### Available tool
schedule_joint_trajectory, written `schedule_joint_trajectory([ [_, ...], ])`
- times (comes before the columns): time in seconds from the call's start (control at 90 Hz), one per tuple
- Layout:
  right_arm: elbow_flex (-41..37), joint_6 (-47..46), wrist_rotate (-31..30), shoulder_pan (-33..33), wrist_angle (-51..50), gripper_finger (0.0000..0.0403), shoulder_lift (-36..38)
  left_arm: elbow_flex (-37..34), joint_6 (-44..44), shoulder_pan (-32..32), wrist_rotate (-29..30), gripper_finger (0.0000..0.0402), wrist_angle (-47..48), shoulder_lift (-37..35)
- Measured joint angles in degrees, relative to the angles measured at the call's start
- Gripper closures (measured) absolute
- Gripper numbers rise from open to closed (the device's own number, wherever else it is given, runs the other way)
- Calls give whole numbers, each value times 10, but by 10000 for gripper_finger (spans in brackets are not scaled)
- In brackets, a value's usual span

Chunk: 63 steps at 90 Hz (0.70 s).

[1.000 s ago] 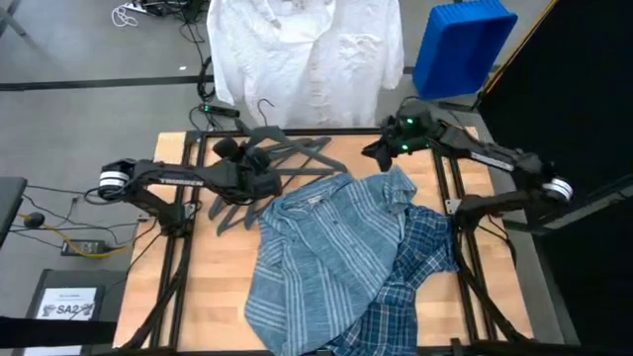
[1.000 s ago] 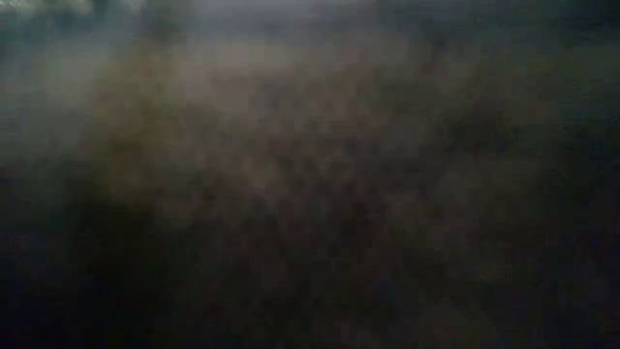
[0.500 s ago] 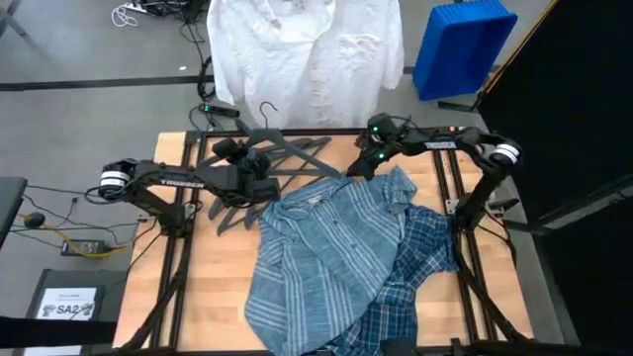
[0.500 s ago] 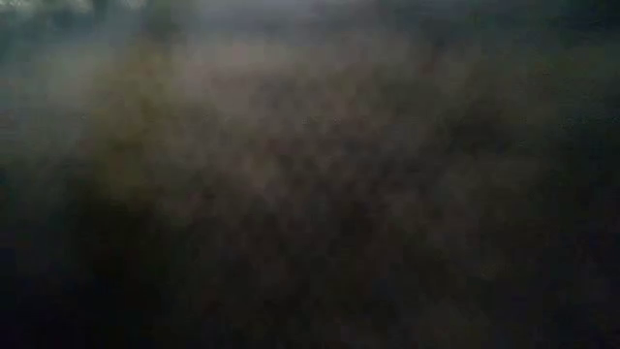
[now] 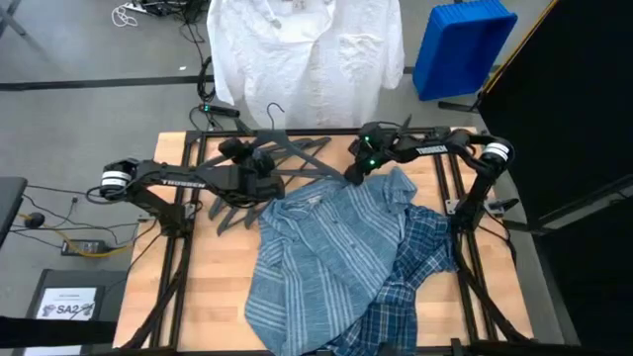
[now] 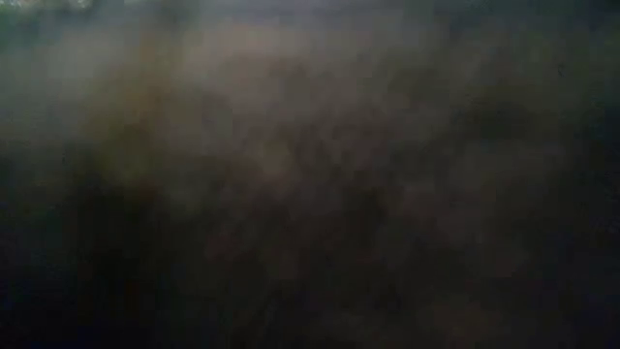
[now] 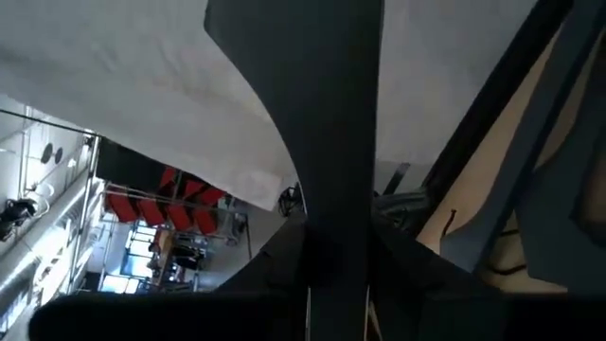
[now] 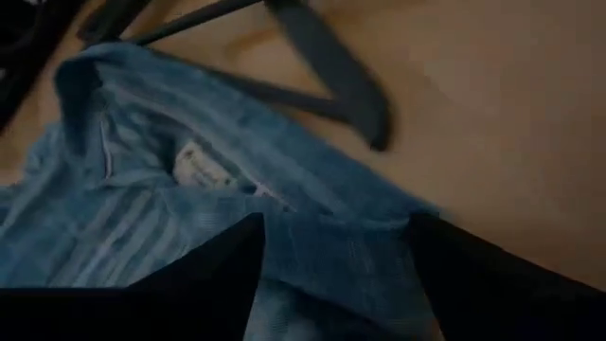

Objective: Hang clothes
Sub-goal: Insert the black hanger into the green shirt

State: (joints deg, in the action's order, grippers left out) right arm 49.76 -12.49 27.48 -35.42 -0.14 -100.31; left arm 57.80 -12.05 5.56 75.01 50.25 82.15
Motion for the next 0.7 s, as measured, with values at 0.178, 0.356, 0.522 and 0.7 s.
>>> schedule_joint_trajectory([
  [0.178, 0, 59, -29, -8, -12, 185, 22, 0, -1, -4, -11, 345, 3, 0],
  [0.356, 1, 55, -18, -12, -13, 177, 24, 0, -1, -5, -12, 345, 2, 0],
  [0.522, 0, 68, -29, 10, -41, 153, 20, 0, -1, -5, -12, 345, 0, 0],
  [0.7, 0, 56, -65, 31, -14, 136, 20, 0, 2, -4, -11, 345, -3, 0],
])
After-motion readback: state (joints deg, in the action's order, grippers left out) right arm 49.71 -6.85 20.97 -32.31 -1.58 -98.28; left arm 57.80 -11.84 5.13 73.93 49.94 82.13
